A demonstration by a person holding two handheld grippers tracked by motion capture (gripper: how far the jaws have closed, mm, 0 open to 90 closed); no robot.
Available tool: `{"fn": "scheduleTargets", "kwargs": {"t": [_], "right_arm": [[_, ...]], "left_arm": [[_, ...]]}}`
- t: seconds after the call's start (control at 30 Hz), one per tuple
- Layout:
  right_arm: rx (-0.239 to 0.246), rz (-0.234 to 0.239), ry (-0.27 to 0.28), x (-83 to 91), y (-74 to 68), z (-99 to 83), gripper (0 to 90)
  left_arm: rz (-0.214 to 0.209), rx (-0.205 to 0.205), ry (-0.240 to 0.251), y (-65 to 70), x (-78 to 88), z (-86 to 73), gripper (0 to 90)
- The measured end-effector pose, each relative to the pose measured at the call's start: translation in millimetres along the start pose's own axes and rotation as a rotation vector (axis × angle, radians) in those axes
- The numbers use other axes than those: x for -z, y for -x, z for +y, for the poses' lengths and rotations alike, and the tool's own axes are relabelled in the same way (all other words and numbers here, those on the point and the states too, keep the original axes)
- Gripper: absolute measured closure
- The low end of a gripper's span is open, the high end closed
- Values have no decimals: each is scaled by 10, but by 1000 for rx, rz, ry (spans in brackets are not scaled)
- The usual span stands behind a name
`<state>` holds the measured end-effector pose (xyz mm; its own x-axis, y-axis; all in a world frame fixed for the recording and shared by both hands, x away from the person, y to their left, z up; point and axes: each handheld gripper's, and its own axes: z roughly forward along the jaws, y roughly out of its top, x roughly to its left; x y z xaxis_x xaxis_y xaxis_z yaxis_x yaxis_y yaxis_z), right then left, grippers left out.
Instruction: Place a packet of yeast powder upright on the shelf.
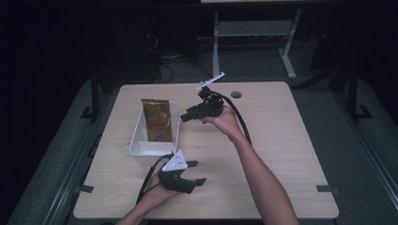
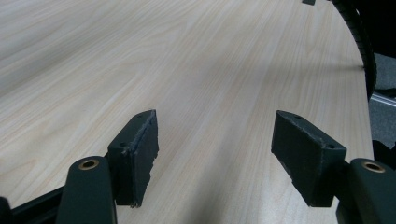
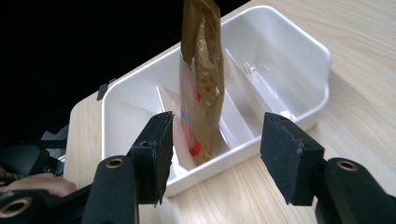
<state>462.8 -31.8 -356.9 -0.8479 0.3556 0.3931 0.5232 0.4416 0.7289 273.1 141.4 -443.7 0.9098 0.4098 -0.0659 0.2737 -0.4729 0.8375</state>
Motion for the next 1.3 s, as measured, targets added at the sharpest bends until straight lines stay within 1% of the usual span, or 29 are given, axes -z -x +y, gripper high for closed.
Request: {"fn": "scheduleTargets", "kwargs": {"t": [0.23,0.37,0.7,0.93,1.07,1.2,1.3], "right_arm": [[-10,-15,10,168,24,-150,426],[-19,-18,26,259,45,-235,423],[-40,-34,44,472,81,-458,412],[-52,-41,55,619,84,-588,403],[-49,-53,59,710,77,-659,401],[-56,-62,68,787,90,-734,401],[-66,-62,61,842,105,-787,397]], "left_arm": [[-6,7,-2,-4,-12,-4,301],[-9,7,-2,-2,-19,-6,294],[-16,11,8,2,-19,-1,264],[-15,9,8,0,-22,1,257],[-14,12,9,-3,-24,0,256],[-14,14,14,-3,-24,0,256],[-11,12,15,-4,-23,0,256]]}}
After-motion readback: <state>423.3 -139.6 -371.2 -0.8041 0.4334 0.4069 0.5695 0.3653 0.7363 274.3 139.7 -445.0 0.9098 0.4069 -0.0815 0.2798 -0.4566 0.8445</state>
